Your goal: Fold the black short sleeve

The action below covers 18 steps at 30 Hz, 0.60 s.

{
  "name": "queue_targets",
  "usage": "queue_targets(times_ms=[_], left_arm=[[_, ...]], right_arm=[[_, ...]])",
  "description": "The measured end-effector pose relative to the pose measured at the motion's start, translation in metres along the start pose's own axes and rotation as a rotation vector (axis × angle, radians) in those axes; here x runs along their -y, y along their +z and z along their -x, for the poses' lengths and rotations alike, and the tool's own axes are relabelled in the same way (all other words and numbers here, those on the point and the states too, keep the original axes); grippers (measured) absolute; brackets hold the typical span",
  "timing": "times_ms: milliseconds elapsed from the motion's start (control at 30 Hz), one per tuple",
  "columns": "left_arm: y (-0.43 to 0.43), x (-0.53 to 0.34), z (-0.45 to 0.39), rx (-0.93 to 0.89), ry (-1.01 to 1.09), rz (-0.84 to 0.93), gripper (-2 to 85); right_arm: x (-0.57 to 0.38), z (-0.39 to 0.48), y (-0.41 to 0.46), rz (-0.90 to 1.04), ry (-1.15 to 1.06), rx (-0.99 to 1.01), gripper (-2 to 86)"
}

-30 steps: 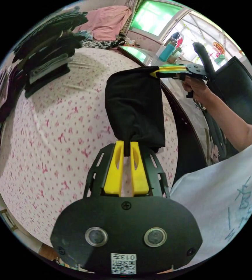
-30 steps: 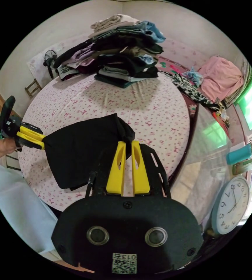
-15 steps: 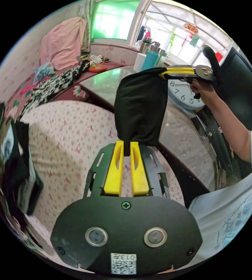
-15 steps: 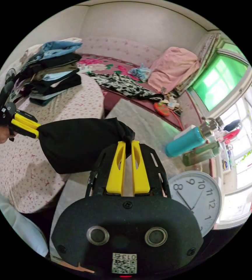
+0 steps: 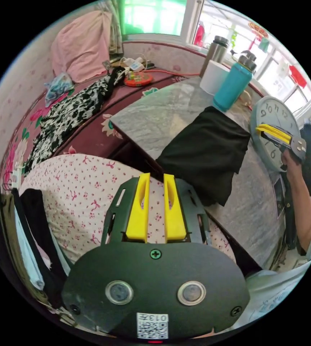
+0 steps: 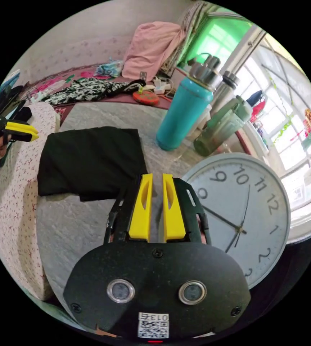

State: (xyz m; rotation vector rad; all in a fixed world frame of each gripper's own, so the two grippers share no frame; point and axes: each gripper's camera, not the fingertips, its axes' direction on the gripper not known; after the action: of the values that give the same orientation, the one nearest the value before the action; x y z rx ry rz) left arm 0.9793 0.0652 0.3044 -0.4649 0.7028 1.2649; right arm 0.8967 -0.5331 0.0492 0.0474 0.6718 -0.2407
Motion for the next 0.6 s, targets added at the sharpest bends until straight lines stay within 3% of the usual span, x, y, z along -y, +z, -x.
queue_targets(times_ms=[133, 300, 600], left_arm=[[-0.004, -0.009, -0.057, -0.079, 0.147, -0.043, 3.9], [0.028, -0.009, -0.123, -0.072, 0.277, 0.037, 2.2], [0.048, 0.007, -0.130, -0.016, 0.202, 0.060, 0.2]], right_arm=[[0.048, 0.014, 0.001, -0.055, -0.135, 0.071, 0.6], [0.102, 0.047, 0.047, 0.090, -0.240, 0.187, 0.1], [0.121, 0.039, 0.059, 0.164, -0.183, 0.069, 0.0]])
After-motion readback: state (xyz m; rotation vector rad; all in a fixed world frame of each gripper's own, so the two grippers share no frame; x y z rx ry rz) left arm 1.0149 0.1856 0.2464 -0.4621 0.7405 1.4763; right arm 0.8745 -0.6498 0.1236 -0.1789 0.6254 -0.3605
